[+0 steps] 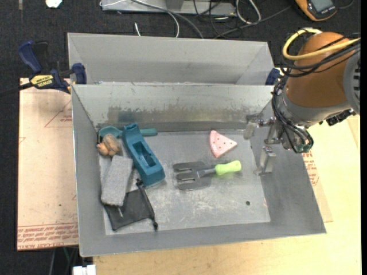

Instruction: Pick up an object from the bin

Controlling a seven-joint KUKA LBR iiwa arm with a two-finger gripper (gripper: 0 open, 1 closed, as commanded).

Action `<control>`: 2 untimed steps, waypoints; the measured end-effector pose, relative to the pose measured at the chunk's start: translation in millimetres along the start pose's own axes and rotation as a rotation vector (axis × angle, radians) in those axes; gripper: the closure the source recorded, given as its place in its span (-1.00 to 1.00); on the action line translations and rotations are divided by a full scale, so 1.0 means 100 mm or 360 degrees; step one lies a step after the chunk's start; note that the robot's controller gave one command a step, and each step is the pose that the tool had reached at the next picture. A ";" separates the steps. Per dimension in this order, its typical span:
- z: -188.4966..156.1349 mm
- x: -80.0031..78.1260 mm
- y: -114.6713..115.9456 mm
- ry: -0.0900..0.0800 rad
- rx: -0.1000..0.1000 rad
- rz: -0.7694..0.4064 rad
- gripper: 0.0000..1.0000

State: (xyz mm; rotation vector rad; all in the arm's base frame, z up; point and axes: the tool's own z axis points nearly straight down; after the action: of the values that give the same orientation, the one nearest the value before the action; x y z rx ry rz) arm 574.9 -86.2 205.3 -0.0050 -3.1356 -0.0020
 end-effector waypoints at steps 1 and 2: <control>-0.05 -0.01 0.01 -0.0013 0.0002 -0.0004 -1.00; 0.71 -0.03 0.49 -0.0017 0.0002 -0.0142 -1.00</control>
Offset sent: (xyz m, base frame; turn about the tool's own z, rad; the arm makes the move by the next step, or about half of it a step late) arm 0.0017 0.0894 -0.1353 -0.1595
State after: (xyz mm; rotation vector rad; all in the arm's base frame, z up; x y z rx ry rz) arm 577.4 -37.1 134.6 0.1356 -3.1434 -0.0008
